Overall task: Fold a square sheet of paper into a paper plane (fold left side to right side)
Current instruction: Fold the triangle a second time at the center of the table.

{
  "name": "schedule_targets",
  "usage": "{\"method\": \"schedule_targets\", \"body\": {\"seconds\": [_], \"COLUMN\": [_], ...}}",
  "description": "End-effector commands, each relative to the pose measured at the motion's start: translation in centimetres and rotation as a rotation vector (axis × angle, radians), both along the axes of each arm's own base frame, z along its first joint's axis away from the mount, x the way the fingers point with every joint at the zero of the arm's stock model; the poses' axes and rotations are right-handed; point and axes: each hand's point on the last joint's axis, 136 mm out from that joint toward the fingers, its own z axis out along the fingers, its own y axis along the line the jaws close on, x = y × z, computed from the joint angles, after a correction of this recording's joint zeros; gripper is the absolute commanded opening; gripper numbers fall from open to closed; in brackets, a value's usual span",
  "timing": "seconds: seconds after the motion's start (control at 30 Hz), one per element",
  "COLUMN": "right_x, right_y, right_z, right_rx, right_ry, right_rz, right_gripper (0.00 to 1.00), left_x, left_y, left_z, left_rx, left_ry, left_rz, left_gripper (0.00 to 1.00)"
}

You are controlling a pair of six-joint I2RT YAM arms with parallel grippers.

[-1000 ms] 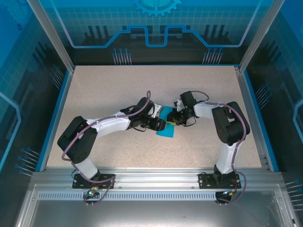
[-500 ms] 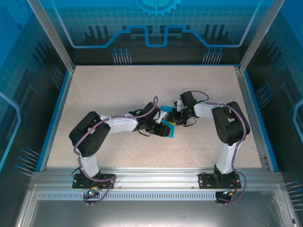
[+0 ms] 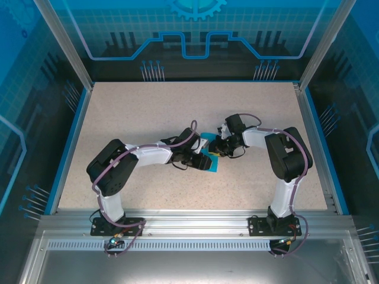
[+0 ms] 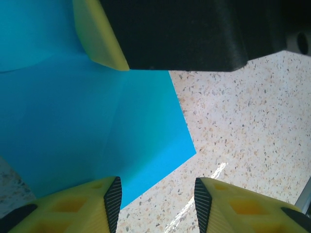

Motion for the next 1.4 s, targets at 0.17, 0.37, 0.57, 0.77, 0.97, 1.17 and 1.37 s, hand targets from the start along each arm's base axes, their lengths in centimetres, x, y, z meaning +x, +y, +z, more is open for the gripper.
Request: {"method": "schedule_targets", "body": {"seconds": [0.17, 0.37, 0.57, 0.77, 0.97, 1.17, 1.37], "right_x": [-1.6, -1.6, -1.4, -1.1, -1.3, -1.3, -1.3], "right_y": [-1.3, -1.3, -1.2, -1.3, -1.7, -1.8, -1.9], "right_z": [-2.6, -2.5, -2.1, -1.4, -1.9, -2.1, -2.1], "right_rx": [-0.085, -0.085, -0.074, -0.068, -0.083, -0.089, -0.091], "right_ry": [0.076, 0.074, 0.063, 0.046, 0.060, 0.065, 0.067], "right_rz": [-0.003, -0.002, 0.000, 0.009, 0.001, 0.000, 0.004], "right_gripper": [0.21, 0.21, 0.21, 0.21, 0.21, 0.21, 0.21], "left_x": [0.3, 0.1, -0.7, -2.0, -3.5, -5.2, -6.1], "left_y": [0.8, 1.0, 1.7, 2.8, 3.9, 5.1, 5.7], "left_z": [-1.8, -2.3, -3.4, -4.5, -4.8, -4.7, -4.0], "left_rx": [0.048, 0.057, 0.067, 0.076, 0.072, 0.062, 0.034], "left_ry": [0.015, 0.025, 0.051, 0.085, 0.108, 0.122, 0.122], "left_rz": [0.008, 0.009, 0.027, 0.054, 0.073, 0.085, 0.092], "left_gripper": [0.47, 0.47, 0.46, 0.43, 0.42, 0.42, 0.42]}}
